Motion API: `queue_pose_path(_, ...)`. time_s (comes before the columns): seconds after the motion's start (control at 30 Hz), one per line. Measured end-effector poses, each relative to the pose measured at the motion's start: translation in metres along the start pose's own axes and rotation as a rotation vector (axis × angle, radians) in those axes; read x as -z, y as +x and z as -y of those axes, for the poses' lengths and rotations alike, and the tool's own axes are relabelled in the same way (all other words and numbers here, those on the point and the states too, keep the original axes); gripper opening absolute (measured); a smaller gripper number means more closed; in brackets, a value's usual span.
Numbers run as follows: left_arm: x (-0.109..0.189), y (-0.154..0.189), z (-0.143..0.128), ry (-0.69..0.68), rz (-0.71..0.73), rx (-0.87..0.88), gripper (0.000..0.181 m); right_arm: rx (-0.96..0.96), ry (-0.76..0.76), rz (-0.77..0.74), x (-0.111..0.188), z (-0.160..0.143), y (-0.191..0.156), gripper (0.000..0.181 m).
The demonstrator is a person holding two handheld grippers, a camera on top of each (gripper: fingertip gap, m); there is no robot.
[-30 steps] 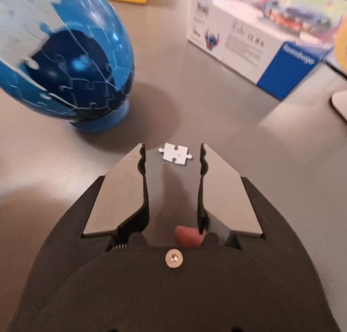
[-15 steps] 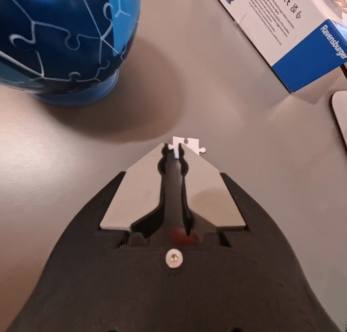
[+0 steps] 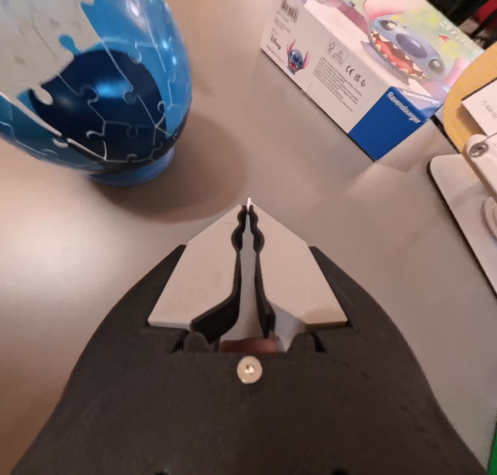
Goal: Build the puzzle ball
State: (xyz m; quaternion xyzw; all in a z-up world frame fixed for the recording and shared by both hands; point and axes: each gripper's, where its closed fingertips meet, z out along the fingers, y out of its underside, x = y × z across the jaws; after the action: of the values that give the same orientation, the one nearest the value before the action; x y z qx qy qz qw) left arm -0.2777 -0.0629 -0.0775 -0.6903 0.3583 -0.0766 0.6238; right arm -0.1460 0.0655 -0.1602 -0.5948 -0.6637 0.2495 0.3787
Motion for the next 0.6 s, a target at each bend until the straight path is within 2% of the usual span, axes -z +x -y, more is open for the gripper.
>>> queue_pose_path(0.2, -0.055, 0.014, 0.052, -0.184, -0.131, -0.189, 0.058, -0.110, 0.129, 0.081, 0.031, 0.030, 0.007, 0.000)
queue_pose_path(0.37, -0.113, 0.011, 0.070, -0.281, -0.223, -0.252, 0.054, -0.097, 0.244, 0.105, 0.066, 0.073, 0.009, 0.000)
queue_pose_path(0.47, -0.136, 0.017, 0.080, -0.274, -0.317, -0.220, 0.053, -0.089, 0.318, 0.146, 0.090, 0.099, 0.004, 0.000)
queue_pose_path(0.6, -0.152, 0.024, 0.094, -0.235, -0.357, -0.216, 0.048, -0.061, 0.384, 0.171, 0.111, 0.121, -0.006, 0.000)
